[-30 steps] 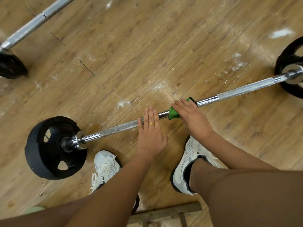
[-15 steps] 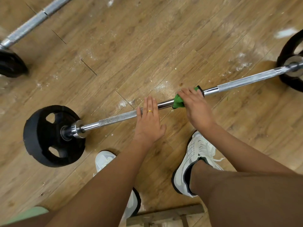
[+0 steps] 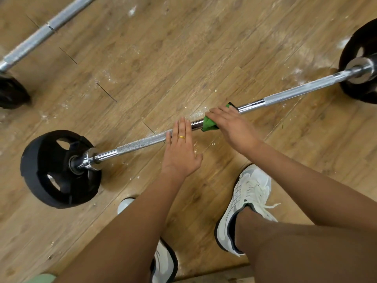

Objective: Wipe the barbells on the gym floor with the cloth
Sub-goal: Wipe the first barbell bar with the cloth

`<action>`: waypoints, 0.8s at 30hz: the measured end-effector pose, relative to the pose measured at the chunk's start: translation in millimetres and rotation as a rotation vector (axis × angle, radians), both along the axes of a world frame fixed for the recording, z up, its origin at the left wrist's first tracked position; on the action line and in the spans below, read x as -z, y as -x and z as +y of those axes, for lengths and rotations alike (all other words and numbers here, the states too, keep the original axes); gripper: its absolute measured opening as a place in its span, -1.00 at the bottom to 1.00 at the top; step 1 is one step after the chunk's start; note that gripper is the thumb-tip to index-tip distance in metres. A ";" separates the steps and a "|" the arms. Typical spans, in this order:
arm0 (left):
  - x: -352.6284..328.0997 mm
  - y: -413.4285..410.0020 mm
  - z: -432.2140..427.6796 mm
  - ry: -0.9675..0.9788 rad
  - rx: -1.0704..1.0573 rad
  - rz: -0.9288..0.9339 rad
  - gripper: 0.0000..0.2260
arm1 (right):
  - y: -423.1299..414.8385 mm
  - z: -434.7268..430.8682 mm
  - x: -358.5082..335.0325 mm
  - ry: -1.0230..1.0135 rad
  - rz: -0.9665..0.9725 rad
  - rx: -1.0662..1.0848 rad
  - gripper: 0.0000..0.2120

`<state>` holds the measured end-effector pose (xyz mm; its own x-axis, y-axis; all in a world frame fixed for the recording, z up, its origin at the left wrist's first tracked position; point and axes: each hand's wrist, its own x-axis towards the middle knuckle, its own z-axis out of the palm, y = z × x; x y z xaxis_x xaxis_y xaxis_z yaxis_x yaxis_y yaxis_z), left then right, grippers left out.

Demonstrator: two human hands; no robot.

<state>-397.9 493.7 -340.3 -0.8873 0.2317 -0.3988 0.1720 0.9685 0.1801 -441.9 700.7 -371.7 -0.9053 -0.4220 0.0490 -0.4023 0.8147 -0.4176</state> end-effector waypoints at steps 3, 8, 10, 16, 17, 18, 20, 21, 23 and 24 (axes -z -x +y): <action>-0.7 10.6 -1.6 0.003 -0.010 -0.003 -0.07 | 24.6 13.9 -0.5 0.002 -0.020 0.055 -0.58; 0.5 27.7 -3.1 -0.007 -0.018 0.014 -0.07 | 24.3 -1.3 6.2 -0.029 0.003 0.004 -0.51; 2.0 33.1 -5.8 -0.014 -0.017 0.021 -0.07 | 34.8 7.5 5.0 -0.033 0.014 -0.049 -0.52; 0.9 51.7 -6.9 -0.025 -0.036 0.002 -0.05 | 50.7 0.2 5.0 0.015 0.042 0.098 -0.60; 0.9 54.1 -6.8 -0.024 -0.035 0.002 -0.06 | 47.6 -3.7 10.2 0.003 0.041 0.065 -0.55; 0.9 56.8 -7.6 -0.023 -0.032 0.002 -0.06 | 47.2 -4.7 13.5 -0.007 0.033 0.021 -0.52; 0.4 61.3 -9.7 -0.019 -0.021 -0.007 -0.06 | 57.8 4.5 12.9 -0.021 0.025 -0.031 -0.49; 0.2 63.8 -11.0 -0.019 -0.015 -0.009 -0.07 | 65.4 11.9 9.7 -0.025 0.030 -0.022 -0.52; 0.6 68.6 -12.9 -0.023 -0.010 -0.007 -0.07 | 78.7 29.8 1.9 -0.021 0.042 0.070 -0.60; 0.8 70.9 -13.5 -0.026 -0.010 -0.005 -0.07 | 82.7 39.0 -1.1 -0.005 0.049 0.137 -0.64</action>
